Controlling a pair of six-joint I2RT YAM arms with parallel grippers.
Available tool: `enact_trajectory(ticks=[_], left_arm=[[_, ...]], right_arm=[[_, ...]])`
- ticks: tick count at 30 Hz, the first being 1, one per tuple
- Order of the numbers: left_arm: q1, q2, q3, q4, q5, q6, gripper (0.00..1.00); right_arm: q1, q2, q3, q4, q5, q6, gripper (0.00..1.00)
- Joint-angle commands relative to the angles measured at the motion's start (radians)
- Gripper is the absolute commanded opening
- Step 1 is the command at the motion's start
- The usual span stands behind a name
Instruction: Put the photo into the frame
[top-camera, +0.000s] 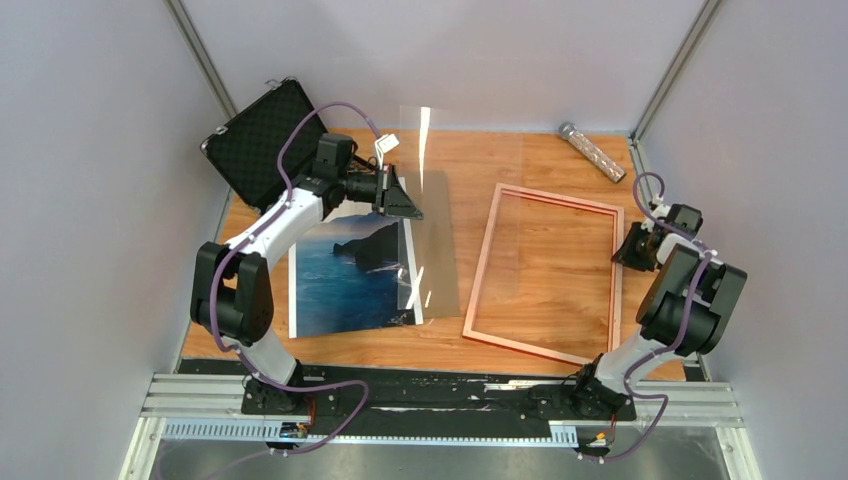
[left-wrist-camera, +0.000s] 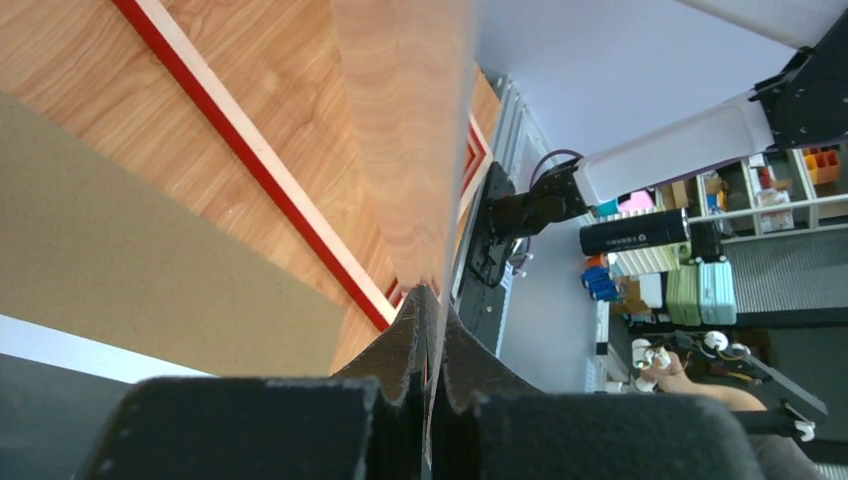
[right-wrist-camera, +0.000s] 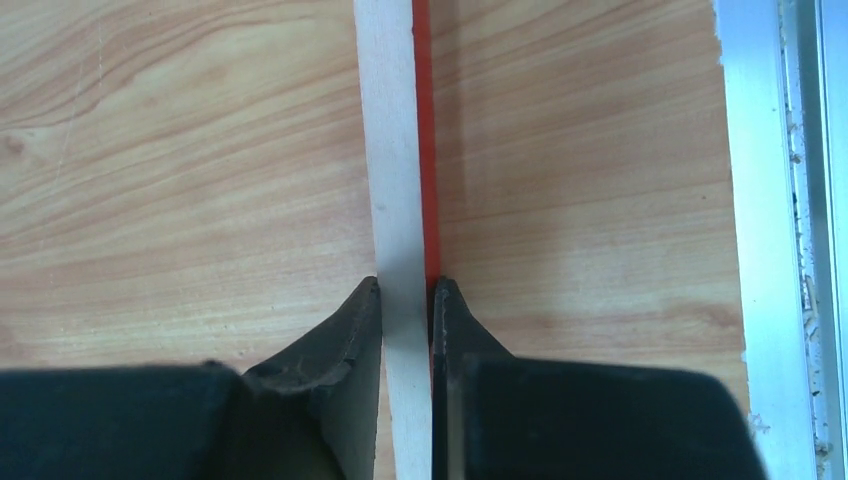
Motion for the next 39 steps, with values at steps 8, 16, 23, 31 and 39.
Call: enact_trajectory(ticks=[8, 16, 23, 31, 39], left_arm=[[0.036, -0.066, 0.027, 0.071, 0.056, -0.018, 0.0], [0.037, -0.037, 0.054, 0.045, 0.049, 0.002, 0.0], [0.036, -0.016, 0.081, 0.027, 0.046, 0.021, 0.0], [0.037, -0.002, 0.048, 0.061, 0.044, -0.023, 0.0], [0.024, 0.05, -0.047, 0.39, 0.093, -0.33, 0.0]], right_arm=[[0.032, 0.081, 0.076, 0.015, -0.075, 0.142, 0.0], [0.089, 0.13, 0.12, 0.011, -0.113, 0.172, 0.0], [0.143, 0.152, 0.148, 0.011, -0.153, 0.176, 0.0], [0.27, 0.181, 0.212, 0.018, -0.11, 0.211, 0.0], [0.328, 0.235, 0.241, 0.049, -0.127, 0.238, 0.05]])
